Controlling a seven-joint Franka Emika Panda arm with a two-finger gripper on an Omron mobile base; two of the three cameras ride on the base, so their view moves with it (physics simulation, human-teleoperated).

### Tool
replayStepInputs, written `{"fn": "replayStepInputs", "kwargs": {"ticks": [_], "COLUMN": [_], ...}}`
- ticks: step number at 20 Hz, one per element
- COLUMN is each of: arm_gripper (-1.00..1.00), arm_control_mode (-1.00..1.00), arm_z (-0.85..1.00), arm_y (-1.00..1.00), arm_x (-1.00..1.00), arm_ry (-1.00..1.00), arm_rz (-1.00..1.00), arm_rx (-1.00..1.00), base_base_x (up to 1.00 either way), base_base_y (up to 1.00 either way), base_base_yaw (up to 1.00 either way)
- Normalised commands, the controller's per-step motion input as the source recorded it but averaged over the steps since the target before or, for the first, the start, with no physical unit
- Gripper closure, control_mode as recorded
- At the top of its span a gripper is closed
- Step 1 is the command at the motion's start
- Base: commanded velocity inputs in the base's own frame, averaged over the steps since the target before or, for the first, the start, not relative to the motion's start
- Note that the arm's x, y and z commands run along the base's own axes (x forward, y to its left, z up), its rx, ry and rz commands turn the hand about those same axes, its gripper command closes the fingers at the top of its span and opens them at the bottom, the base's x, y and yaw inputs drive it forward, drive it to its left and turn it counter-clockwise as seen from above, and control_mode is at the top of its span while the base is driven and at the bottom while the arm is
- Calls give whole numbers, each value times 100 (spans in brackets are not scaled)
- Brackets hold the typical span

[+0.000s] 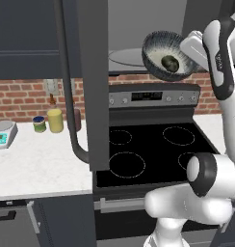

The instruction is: Pick the cucumber from the sink and place it in the bowl. Then pick the bowl and place it in the microwave. Then close the microwave door and press the start button.

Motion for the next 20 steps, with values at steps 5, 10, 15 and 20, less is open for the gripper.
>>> {"fn": "replayStepInputs", "kwargs": {"ticks": [5, 10, 15, 20], "arm_gripper": [100, 100, 100, 100], "arm_control_mode": [-100, -100, -100, -100], "arm_z": [12, 14, 12, 6], "arm_y": [13, 12, 10, 4], "arm_x": [58, 57, 52, 50], "arm_ry": [0, 0, 0, 0], "arm_rz": [0, 0, 0, 0], "arm_rx": [0, 0, 0, 0], "base_base_x": [0, 0, 0, 0], "base_base_y": [0, 0, 0, 0], "base_base_yaw": [0, 0, 0, 0]}}
